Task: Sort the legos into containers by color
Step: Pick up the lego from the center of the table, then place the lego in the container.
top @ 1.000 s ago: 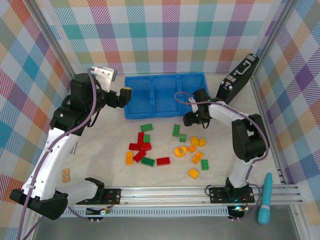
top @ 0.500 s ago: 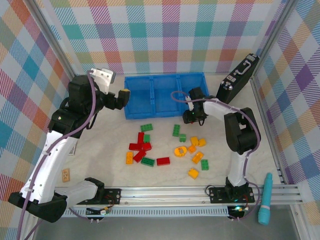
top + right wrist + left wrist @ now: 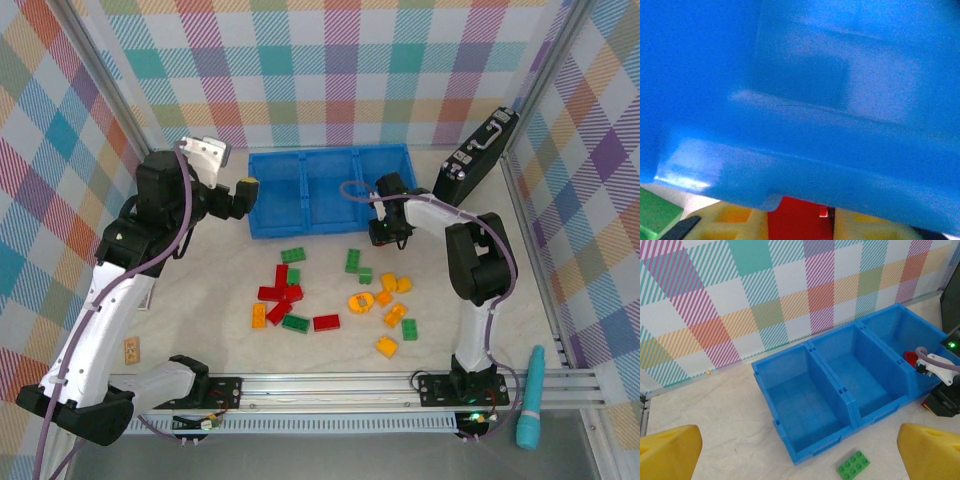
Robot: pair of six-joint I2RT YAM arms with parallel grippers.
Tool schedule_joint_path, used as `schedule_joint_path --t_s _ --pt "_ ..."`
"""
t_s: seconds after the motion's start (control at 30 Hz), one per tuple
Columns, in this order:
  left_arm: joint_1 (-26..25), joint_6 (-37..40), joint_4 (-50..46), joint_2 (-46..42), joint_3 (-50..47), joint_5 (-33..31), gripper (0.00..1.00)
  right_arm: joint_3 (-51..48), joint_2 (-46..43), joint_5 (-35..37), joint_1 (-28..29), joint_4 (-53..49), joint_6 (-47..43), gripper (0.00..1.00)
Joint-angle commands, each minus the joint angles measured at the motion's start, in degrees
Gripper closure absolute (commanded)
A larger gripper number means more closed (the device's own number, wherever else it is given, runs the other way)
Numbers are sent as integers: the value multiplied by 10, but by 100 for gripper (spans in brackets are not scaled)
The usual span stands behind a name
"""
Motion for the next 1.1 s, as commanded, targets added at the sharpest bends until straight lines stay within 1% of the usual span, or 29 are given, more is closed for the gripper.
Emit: schedule_joint_path --t_s 0.0,0.17,0.27,0.37,0.53,0.67,0.8,1.07 --pt "-5 10 3 -3 -11 -11 0 -10 -36 9 6 -35 -1 71" --pt "-5 15 6 -6 -19 -13 0 -10 -106 32 6 -71 -2 73" --pt "-4 17 11 -9 -23 -16 0 10 -141 54 6 -83 -6 74" --pt "-4 17 15 -13 -25 -13 0 41 -150 74 5 -75 -16 75" --pt "-4 19 36 -36 -42 -2 0 124 -94 97 3 -64 -45 75" --pt "-4 21 48 -52 -50 18 0 189 -22 107 -7 -52 -59 75" --pt "-4 19 42 -51 -45 20 0 242 43 113 -17 -47 -65 75" --pt "-4 15 41 -54 -47 18 0 289 112 99 -30 -48 -54 75"
